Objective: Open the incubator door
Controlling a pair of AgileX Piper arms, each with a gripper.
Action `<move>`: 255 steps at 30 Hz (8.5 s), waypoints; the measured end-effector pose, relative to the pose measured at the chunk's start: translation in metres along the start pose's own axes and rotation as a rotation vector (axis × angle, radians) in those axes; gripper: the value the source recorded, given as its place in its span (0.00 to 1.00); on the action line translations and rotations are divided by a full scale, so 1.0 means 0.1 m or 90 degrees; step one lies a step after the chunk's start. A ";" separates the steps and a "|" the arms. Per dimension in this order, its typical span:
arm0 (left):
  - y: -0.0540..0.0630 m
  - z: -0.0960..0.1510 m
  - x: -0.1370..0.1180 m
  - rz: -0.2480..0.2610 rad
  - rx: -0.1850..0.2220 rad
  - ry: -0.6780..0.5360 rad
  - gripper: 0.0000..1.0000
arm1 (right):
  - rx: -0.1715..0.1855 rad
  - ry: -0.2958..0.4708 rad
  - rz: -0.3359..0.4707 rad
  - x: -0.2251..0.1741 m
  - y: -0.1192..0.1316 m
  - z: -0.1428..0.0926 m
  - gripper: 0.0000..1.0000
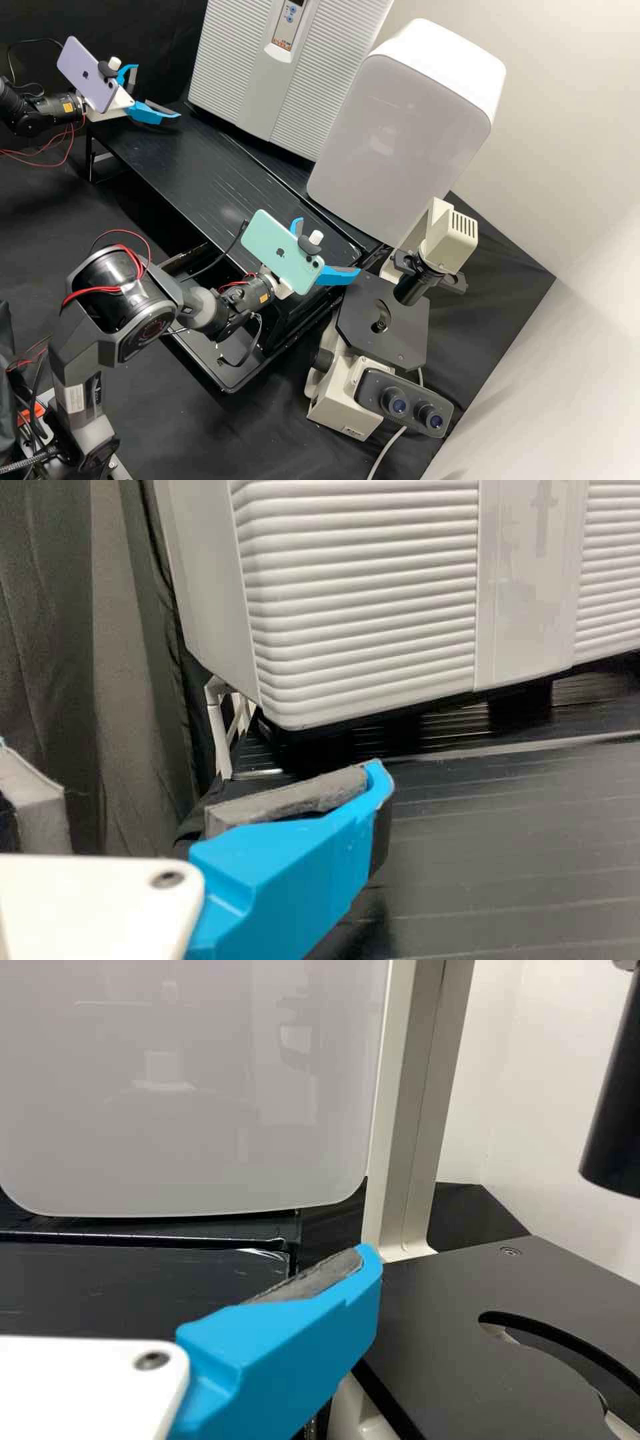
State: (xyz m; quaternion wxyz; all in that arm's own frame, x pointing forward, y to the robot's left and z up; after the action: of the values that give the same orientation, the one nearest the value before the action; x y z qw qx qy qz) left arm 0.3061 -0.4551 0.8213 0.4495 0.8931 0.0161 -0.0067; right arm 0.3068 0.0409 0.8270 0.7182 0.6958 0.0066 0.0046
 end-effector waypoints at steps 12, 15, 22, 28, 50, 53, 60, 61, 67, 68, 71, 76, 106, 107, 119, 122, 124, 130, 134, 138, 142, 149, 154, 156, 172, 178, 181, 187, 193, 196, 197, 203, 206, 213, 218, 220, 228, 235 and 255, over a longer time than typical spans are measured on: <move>0.00 0.00 0.00 0.000 0.000 0.000 1.00 | 0.000 0.000 0.000 0.00 0.00 0.00 1.00; 0.00 0.00 0.00 -0.002 0.003 -0.012 1.00 | 0.000 0.000 0.000 0.00 0.00 0.00 1.00; 0.10 -0.09 0.05 0.010 -0.035 -0.032 1.00 | 0.000 0.000 0.000 0.00 0.00 0.00 1.00; 0.50 -0.12 0.12 0.080 -0.048 -0.081 1.00 | 0.000 0.000 0.000 0.00 0.00 0.00 1.00; 1.26 0.11 0.55 0.158 -0.071 -0.193 1.00 | 0.000 0.000 0.000 0.00 0.00 0.00 1.00; 1.27 0.22 0.65 0.144 -0.066 -0.222 1.00 | 0.000 0.000 0.000 0.00 0.00 0.00 1.00; 1.29 0.38 0.75 0.127 -0.091 -0.260 1.00 | 0.000 0.000 0.000 0.00 0.00 0.00 1.00; 1.29 0.39 0.77 0.127 -0.095 -0.261 1.00 | 0.000 0.000 0.000 0.00 0.00 0.00 1.00; 1.31 0.39 0.80 0.129 -0.100 -0.261 1.00 | 0.000 0.000 0.000 0.00 0.00 0.00 1.00; 1.31 0.39 0.80 0.129 -0.099 -0.261 1.00 | 0.000 0.000 0.000 0.00 0.00 0.00 1.00; 1.33 0.38 0.81 0.130 -0.097 -0.258 1.00 | 0.000 0.000 0.000 0.00 0.00 0.00 1.00; 1.39 0.36 0.82 0.131 -0.095 -0.252 1.00 | 0.000 0.000 0.000 0.00 0.00 0.00 1.00; 1.65 0.45 0.72 0.158 -0.110 -0.277 1.00 | 0.000 0.000 0.000 0.00 0.00 0.00 1.00; 1.65 0.46 0.72 0.156 -0.112 -0.278 1.00 | 0.000 0.000 0.000 0.00 0.00 0.00 1.00; 1.66 0.51 0.71 0.158 -0.133 -0.278 0.00 | 0.000 0.000 0.000 0.00 0.00 0.00 1.00; 1.67 0.51 0.70 0.159 -0.135 -0.277 0.00 | 0.000 0.000 0.000 0.00 0.00 0.00 1.00; 1.67 0.51 0.70 0.159 -0.135 -0.277 0.00 | 0.000 0.000 0.000 0.00 0.00 0.00 1.00; 1.67 0.51 0.70 0.159 -0.135 -0.277 0.00 | 0.000 0.000 0.000 0.00 0.00 0.00 1.00; 1.66 0.51 0.70 0.158 -0.135 -0.277 0.00 | 0.000 0.000 0.000 0.00 0.00 0.00 1.00; 1.66 0.51 0.70 0.158 -0.135 -0.277 0.00 | 0.000 0.000 0.000 0.00 0.00 0.00 1.00; 1.66 0.51 0.70 0.157 -0.136 -0.277 0.00 | 0.000 0.000 0.000 0.00 0.00 0.00 1.00; 1.63 0.51 0.70 0.152 -0.137 -0.275 0.00 | 0.000 0.000 0.000 0.00 0.00 0.00 1.00; 1.63 0.51 0.70 0.152 -0.137 -0.276 0.00 | 0.000 0.000 0.000 0.00 0.00 0.00 1.00; 1.63 0.52 0.70 0.152 -0.138 -0.278 0.00 | 0.000 0.000 0.000 0.00 0.00 0.00 1.00; 1.63 0.54 0.67 0.153 -0.147 -0.279 0.00 | 0.000 0.000 0.000 0.00 0.00 0.00 1.00; 1.63 0.54 0.67 0.153 -0.147 -0.278 0.00 | 0.000 0.000 0.000 0.00 0.00 0.00 1.00; 1.63 0.54 0.67 0.153 -0.147 -0.278 0.00 | 0.000 0.000 0.000 0.00 0.00 0.00 1.00; 1.63 0.54 0.67 0.153 -0.147 -0.278 0.00 | 0.000 0.000 0.000 0.00 0.00 0.00 1.00; 1.62 0.54 0.67 0.149 -0.147 -0.275 0.00 | 0.000 0.000 0.000 0.00 0.00 0.00 1.00; 1.62 0.54 0.67 0.148 -0.147 -0.273 0.00 | 0.000 0.000 0.000 0.00 0.00 0.00 1.00; 1.62 0.54 0.67 0.148 -0.147 -0.273 0.00 | 0.000 0.000 0.000 0.00 0.00 0.00 1.00; 1.63 0.53 0.68 0.145 -0.150 -0.265 0.00 | 0.000 0.000 0.000 0.00 0.00 0.00 1.00; 1.63 0.53 0.68 0.143 -0.153 -0.262 0.00 | 0.000 0.000 0.000 0.00 0.00 0.00 1.00; 1.63 0.51 0.68 0.145 -0.169 -0.253 0.00 | 0.000 0.000 0.000 0.00 0.00 0.00 1.00; 1.64 0.50 0.68 0.146 -0.177 -0.248 0.00 | 0.000 0.000 0.000 0.00 0.00 0.00 1.00; 1.64 0.50 0.68 0.147 -0.181 -0.247 0.00 | 0.000 0.000 0.000 0.00 0.00 0.00 1.00; 1.64 0.49 0.69 0.146 -0.192 -0.240 0.00 | 0.000 0.000 0.000 0.00 0.00 0.00 1.00; 1.64 0.48 0.69 0.145 -0.201 -0.234 0.00 | 0.000 0.000 0.000 0.00 0.00 0.00 1.00; 1.63 0.50 0.62 0.135 -0.241 -0.223 0.00 | 0.000 0.000 0.000 0.00 0.00 0.00 1.00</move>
State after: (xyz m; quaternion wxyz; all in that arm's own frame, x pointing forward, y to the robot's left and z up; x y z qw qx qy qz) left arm 0.3737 -0.5906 0.9208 0.6022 0.7754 -0.1547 -0.1106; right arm 0.3068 0.0409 0.8270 0.7182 0.6958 0.0066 0.0046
